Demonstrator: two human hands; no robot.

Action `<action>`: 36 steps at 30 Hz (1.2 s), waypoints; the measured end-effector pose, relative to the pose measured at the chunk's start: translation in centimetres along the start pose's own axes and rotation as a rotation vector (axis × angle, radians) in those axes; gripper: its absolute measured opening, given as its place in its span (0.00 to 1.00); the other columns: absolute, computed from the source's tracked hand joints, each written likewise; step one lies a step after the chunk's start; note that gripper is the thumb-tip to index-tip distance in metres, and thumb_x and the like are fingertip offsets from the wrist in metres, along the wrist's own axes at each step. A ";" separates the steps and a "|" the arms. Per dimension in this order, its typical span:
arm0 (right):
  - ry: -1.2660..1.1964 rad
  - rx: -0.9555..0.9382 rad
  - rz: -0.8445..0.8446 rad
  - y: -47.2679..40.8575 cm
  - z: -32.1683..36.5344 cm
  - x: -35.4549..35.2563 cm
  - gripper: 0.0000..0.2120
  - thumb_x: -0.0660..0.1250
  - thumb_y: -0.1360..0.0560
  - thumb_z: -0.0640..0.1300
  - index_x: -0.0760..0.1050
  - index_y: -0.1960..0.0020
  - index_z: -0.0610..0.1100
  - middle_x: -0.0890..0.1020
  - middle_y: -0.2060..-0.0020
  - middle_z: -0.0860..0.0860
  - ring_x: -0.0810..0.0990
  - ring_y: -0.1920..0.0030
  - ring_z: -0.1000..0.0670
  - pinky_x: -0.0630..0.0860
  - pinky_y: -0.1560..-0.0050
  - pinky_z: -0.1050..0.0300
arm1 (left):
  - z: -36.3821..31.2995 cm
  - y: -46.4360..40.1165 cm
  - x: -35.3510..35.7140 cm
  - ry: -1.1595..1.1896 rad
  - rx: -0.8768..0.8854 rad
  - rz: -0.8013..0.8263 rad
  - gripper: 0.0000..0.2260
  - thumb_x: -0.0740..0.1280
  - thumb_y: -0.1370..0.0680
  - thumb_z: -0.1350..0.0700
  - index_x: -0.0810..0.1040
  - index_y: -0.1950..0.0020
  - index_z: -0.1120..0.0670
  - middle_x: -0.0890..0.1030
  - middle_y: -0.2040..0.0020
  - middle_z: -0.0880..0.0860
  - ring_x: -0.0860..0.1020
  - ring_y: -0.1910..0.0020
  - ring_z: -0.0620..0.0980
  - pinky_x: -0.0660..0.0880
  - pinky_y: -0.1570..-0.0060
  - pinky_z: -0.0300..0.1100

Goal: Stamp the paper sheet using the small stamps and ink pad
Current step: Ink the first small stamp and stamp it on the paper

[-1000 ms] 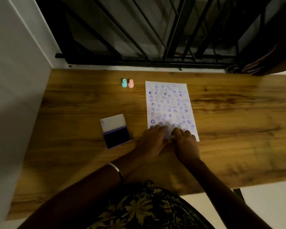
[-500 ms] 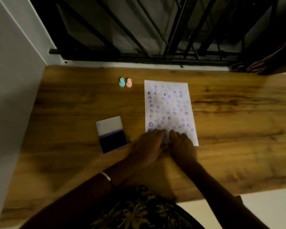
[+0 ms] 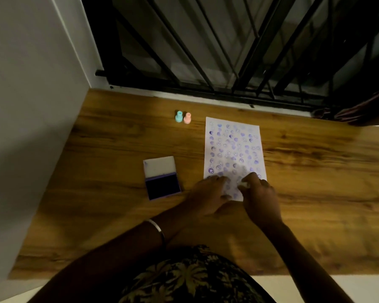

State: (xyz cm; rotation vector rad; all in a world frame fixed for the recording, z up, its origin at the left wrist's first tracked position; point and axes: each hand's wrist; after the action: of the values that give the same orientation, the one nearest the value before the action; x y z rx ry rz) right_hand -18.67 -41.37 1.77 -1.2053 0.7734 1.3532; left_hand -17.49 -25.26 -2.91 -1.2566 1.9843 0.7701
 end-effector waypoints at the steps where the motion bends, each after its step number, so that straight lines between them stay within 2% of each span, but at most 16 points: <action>1: -0.021 0.006 -0.002 -0.1 0.3 0.0 0.09 0.70 0.28 0.40 0.71 0.52 0.42 0.81 0.66 0.44 0.79 0.67 0.40 0.68 0.68 0.57 | 0.0 0.0 -0.5 0.094 -0.025 0.020 0.25 0.62 0.22 0.44 0.63 0.27 0.51 0.70 0.28 0.55 0.69 0.31 0.54 0.68 0.34 0.50; 4: -0.079 -0.046 0.012 -0.2 1.7 0.3 0.08 0.67 0.25 0.44 0.70 0.52 0.43 0.79 0.66 0.46 0.78 0.69 0.44 0.69 0.70 0.58 | -0.2 0.7 -2.6 0.447 -0.156 -0.126 0.16 0.61 0.19 0.52 0.72 0.34 0.56 0.77 0.36 0.57 0.77 0.40 0.54 0.73 0.43 0.44; 7: -0.188 -0.110 0.037 -0.7 3.9 0.4 0.16 0.54 0.21 0.57 0.68 0.52 0.44 0.76 0.66 0.51 0.73 0.70 0.53 0.62 0.70 0.64 | 0.7 2.0 -4.4 0.808 -0.368 -0.209 0.10 0.60 0.19 0.58 0.79 0.43 0.59 0.81 0.48 0.55 0.79 0.50 0.51 0.76 0.50 0.43; 9: -0.234 -0.139 0.049 -1.1 5.4 0.7 0.12 0.56 0.22 0.55 0.68 0.51 0.46 0.77 0.64 0.50 0.74 0.67 0.52 0.66 0.69 0.60 | 1.2 3.2 -5.5 1.072 -0.500 -0.181 0.07 0.62 0.20 0.57 0.79 0.49 0.57 0.80 0.58 0.52 0.78 0.60 0.47 0.76 0.59 0.37; 11: -0.234 -0.172 0.067 -1.4 6.9 1.4 0.05 0.60 0.22 0.49 0.67 0.51 0.48 0.78 0.62 0.50 0.76 0.64 0.50 0.74 0.66 0.52 | 2.0 4.2 -6.1 1.252 -0.590 -0.202 0.03 0.64 0.20 0.58 0.78 0.51 0.55 0.80 0.58 0.53 0.79 0.59 0.47 0.78 0.57 0.39; 14: -0.230 -0.219 0.113 -2.0 8.7 1.9 0.06 0.59 0.23 0.50 0.68 0.50 0.49 0.78 0.63 0.49 0.76 0.64 0.49 0.74 0.63 0.48 | 2.7 4.9 -6.9 1.450 -0.670 -0.252 0.07 0.63 0.20 0.57 0.78 0.46 0.58 0.81 0.51 0.56 0.80 0.51 0.50 0.79 0.45 0.46; 16: -0.242 -0.258 0.111 -2.2 9.9 2.0 0.08 0.57 0.23 0.51 0.69 0.51 0.47 0.78 0.64 0.48 0.75 0.64 0.47 0.72 0.63 0.50 | 3.0 5.2 -7.3 1.586 -0.708 -0.286 0.11 0.62 0.19 0.54 0.78 0.45 0.59 0.82 0.48 0.57 0.80 0.48 0.52 0.79 0.47 0.46; 17: -0.240 -0.282 0.098 -2.2 10.6 1.9 0.08 0.58 0.23 0.50 0.70 0.52 0.46 0.78 0.65 0.47 0.75 0.65 0.47 0.70 0.65 0.51 | 3.1 5.4 -7.5 1.637 -0.707 -0.302 0.11 0.61 0.19 0.53 0.79 0.48 0.58 0.82 0.50 0.56 0.80 0.50 0.52 0.79 0.50 0.46; 20: -0.194 -0.358 0.053 -2.0 12.2 2.0 0.02 0.64 0.26 0.39 0.72 0.54 0.43 0.77 0.67 0.47 0.73 0.68 0.48 0.65 0.67 0.55 | 3.3 5.9 -7.8 1.708 -0.684 -0.323 0.14 0.59 0.18 0.50 0.78 0.53 0.56 0.82 0.58 0.54 0.80 0.57 0.49 0.77 0.54 0.45; 23: -0.125 -0.361 0.112 -1.9 12.7 2.4 0.10 0.67 0.30 0.34 0.73 0.50 0.43 0.80 0.63 0.47 0.77 0.65 0.46 0.72 0.64 0.52 | 3.4 6.2 -7.9 1.732 -0.685 -0.311 0.17 0.59 0.19 0.46 0.80 0.49 0.57 0.83 0.57 0.54 0.80 0.57 0.49 0.77 0.53 0.45; 26: -0.108 -0.369 0.119 -1.9 12.9 2.7 0.12 0.66 0.30 0.34 0.72 0.48 0.43 0.82 0.60 0.46 0.78 0.63 0.45 0.75 0.61 0.50 | 3.5 6.4 -7.8 1.719 -0.689 -0.300 0.18 0.60 0.20 0.45 0.80 0.45 0.57 0.83 0.54 0.54 0.80 0.55 0.49 0.77 0.49 0.46; 31: -0.107 -0.339 0.164 -2.4 13.2 3.1 0.17 0.70 0.33 0.32 0.73 0.47 0.41 0.83 0.59 0.43 0.80 0.63 0.43 0.78 0.64 0.49 | 3.4 6.3 -7.9 1.708 -0.711 -0.324 0.18 0.61 0.21 0.45 0.79 0.41 0.57 0.82 0.48 0.55 0.80 0.47 0.52 0.74 0.41 0.49; 33: -0.122 -0.310 0.211 -2.9 13.3 3.5 0.18 0.70 0.32 0.34 0.72 0.44 0.41 0.83 0.54 0.44 0.81 0.59 0.43 0.79 0.62 0.48 | 3.7 6.1 -8.0 1.676 -0.728 -0.338 0.17 0.61 0.21 0.45 0.79 0.42 0.56 0.82 0.45 0.55 0.79 0.43 0.53 0.73 0.37 0.51; 36: -0.149 -0.329 0.237 -3.7 13.2 4.0 0.17 0.68 0.29 0.36 0.71 0.42 0.43 0.82 0.50 0.45 0.81 0.55 0.45 0.79 0.60 0.47 | 3.7 5.7 -8.5 1.658 -0.718 -0.330 0.14 0.61 0.20 0.46 0.79 0.45 0.54 0.83 0.47 0.54 0.79 0.44 0.53 0.74 0.37 0.52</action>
State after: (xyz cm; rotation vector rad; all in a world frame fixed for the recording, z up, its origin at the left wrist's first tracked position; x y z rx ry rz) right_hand -17.51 -27.18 2.21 -1.2752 0.6164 1.7973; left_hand -19.21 -15.77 2.25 -3.2586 2.4506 0.1045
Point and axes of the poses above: each hand's wrist, its own y-axis away from the middle knuckle, its own x-axis out of the palm, z = x × y
